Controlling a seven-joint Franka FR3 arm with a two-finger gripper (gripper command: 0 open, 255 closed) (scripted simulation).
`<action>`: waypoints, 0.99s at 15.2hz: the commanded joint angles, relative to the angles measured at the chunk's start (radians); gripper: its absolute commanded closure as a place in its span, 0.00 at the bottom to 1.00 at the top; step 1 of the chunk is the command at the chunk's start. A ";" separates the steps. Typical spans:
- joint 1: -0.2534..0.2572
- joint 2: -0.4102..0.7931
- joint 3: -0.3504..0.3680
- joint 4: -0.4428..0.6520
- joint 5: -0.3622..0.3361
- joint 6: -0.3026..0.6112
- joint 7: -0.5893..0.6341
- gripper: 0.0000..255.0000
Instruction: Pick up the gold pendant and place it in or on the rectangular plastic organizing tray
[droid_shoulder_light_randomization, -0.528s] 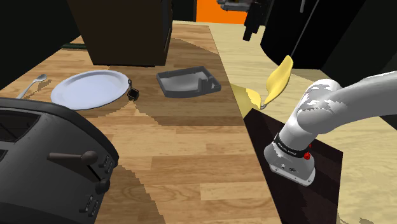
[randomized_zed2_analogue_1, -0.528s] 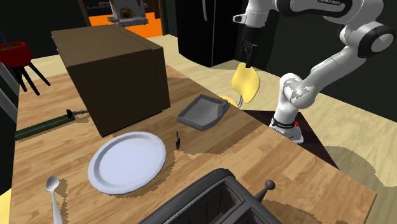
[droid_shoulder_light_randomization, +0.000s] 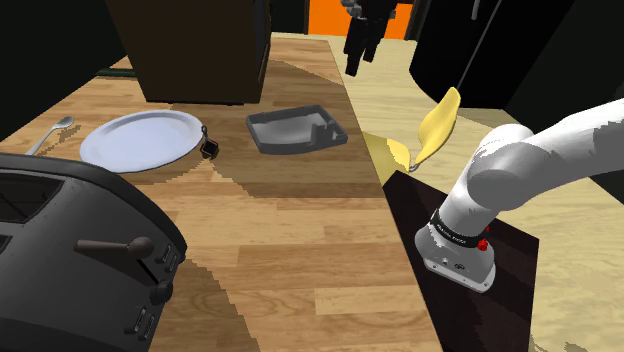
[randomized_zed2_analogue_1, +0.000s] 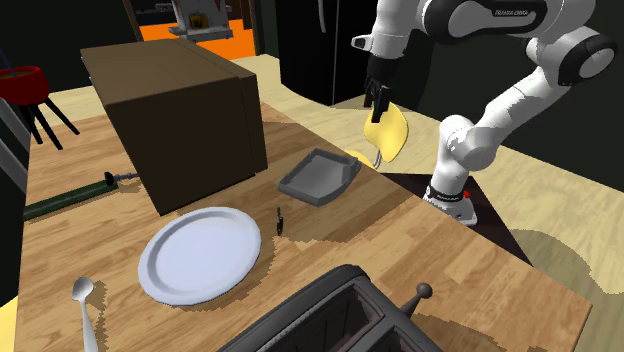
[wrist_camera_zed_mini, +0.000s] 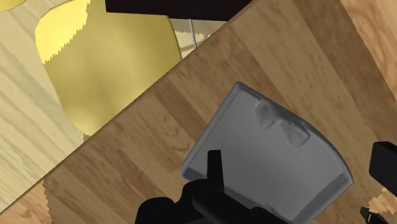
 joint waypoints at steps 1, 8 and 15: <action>0.002 0.048 0.043 0.007 0.009 0.049 0.046 0.00; -0.008 0.251 0.188 0.102 -0.008 0.178 0.209 0.00; -0.028 0.505 0.330 0.266 -0.116 0.261 0.402 0.00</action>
